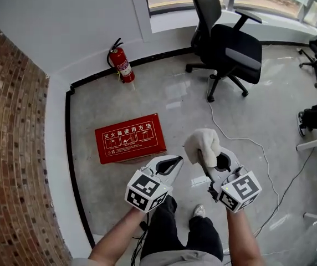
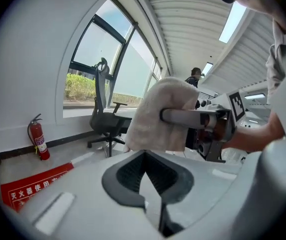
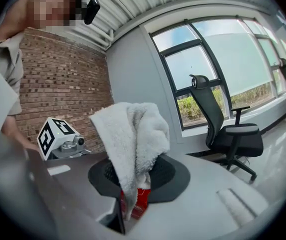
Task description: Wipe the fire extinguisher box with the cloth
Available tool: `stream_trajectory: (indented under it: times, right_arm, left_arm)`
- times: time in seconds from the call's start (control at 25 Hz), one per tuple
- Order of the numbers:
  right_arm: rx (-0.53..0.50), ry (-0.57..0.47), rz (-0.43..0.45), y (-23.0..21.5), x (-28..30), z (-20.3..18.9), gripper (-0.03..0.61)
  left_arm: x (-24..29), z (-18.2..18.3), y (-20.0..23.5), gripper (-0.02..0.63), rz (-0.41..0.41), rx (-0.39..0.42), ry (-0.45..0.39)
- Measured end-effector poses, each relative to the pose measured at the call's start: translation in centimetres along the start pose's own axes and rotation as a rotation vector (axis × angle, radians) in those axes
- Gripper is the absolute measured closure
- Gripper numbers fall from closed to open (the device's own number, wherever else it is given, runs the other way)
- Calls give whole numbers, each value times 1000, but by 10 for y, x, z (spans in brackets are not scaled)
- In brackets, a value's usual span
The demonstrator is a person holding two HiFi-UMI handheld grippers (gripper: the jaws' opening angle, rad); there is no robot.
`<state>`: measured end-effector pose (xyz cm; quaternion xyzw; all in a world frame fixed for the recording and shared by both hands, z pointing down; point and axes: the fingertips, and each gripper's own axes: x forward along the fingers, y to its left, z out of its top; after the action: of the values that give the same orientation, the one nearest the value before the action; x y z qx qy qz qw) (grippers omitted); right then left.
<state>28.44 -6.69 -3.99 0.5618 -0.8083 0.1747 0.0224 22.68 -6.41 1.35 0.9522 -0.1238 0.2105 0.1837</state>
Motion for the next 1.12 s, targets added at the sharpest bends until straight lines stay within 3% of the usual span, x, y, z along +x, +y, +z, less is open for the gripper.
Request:
stream_trajectory:
  times: [0.24, 0.64, 1.12]
  right_arm:
    - [17, -20, 28, 50, -3, 62, 483]
    - [-87, -106, 42, 104, -14, 140, 483]
    - [-141, -164, 54, 144, -19, 172, 485]
  left_arm:
    - [-62, 62, -18, 614, 14, 24, -47]
    - [-133, 132, -23, 614, 70, 26, -171]
    - [-176, 154, -29, 614, 98, 71, -237]
